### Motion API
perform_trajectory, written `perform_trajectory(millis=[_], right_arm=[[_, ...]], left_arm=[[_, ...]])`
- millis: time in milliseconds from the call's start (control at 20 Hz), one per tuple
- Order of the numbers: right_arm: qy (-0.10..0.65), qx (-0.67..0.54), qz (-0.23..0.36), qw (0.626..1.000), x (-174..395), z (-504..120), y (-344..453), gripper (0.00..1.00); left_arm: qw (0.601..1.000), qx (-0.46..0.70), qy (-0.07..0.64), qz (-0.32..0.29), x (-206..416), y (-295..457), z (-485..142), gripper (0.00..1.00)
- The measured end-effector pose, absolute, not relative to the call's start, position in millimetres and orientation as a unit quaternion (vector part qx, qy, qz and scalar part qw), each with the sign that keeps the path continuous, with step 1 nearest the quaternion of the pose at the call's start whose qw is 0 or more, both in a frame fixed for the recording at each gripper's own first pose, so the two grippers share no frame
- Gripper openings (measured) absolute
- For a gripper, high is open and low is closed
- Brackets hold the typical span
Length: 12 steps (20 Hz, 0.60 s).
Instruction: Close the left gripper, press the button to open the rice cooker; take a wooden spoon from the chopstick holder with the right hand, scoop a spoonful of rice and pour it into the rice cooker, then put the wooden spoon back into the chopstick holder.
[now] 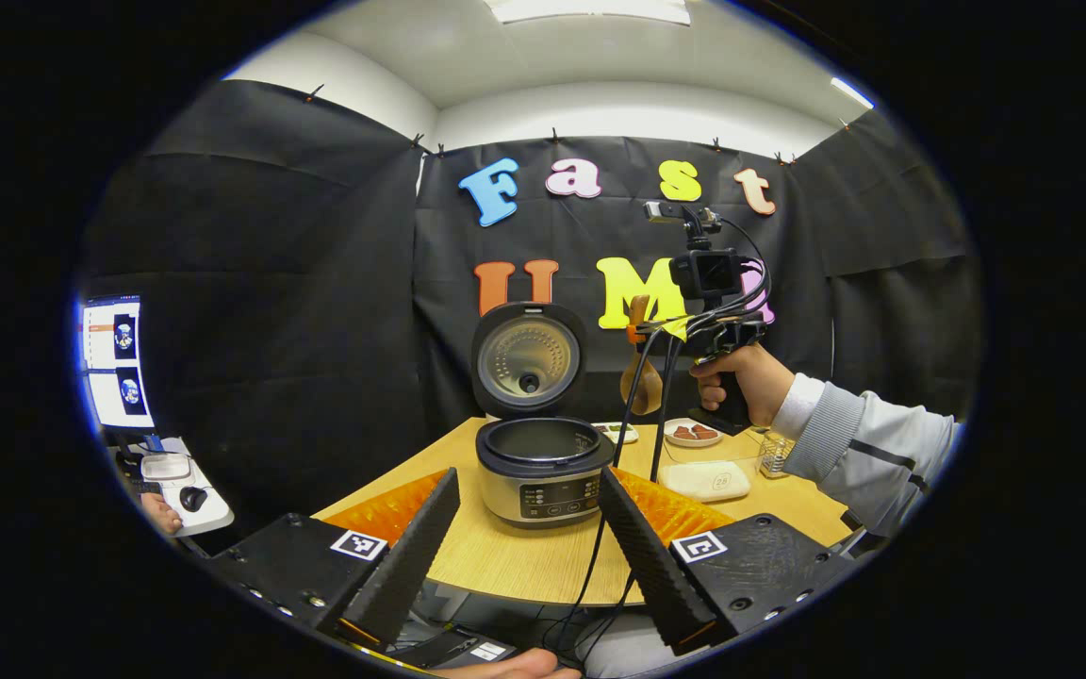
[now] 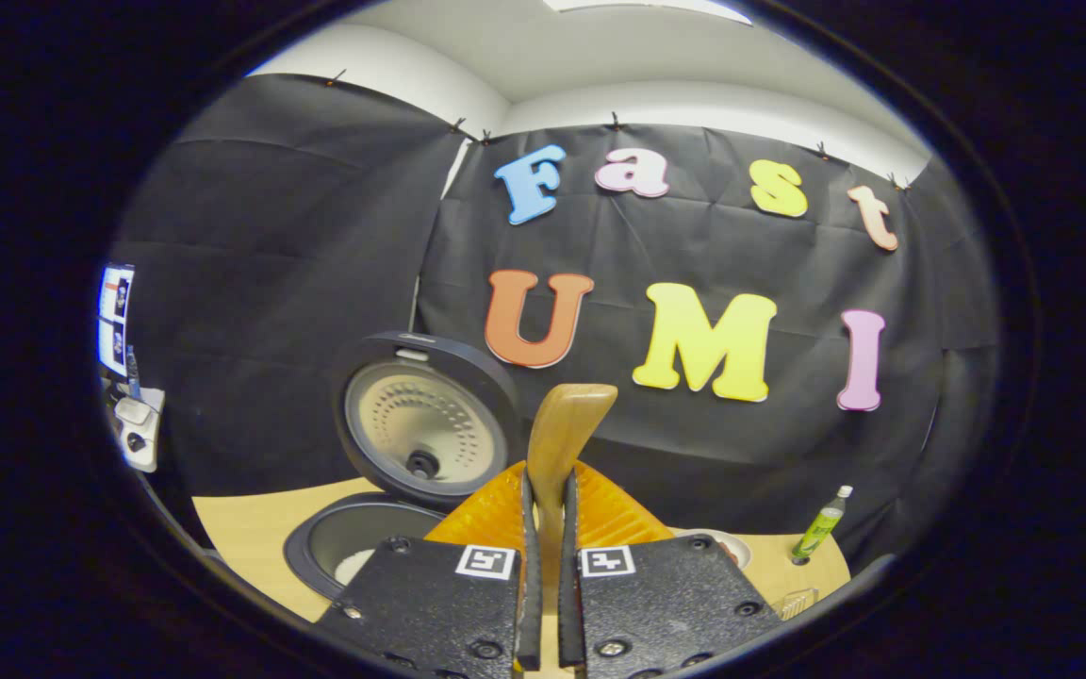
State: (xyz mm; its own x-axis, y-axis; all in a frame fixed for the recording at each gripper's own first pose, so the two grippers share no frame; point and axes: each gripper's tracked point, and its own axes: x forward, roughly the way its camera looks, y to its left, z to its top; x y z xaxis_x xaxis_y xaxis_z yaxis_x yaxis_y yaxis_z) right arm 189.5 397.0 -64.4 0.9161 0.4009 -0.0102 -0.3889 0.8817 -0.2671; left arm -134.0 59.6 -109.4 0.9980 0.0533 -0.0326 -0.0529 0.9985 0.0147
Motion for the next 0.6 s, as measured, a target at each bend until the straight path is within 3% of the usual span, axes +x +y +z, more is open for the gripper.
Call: perform_trajectory(millis=[600], right_arm=[[-0.026, -0.091, 0.074, 0.993, 235.1, -48.3, 195.8, 0.14]], left_arm=[[1.000, 0.025, 0.007, 0.010, -127.9, 25.9, -102.9, 0.94]])
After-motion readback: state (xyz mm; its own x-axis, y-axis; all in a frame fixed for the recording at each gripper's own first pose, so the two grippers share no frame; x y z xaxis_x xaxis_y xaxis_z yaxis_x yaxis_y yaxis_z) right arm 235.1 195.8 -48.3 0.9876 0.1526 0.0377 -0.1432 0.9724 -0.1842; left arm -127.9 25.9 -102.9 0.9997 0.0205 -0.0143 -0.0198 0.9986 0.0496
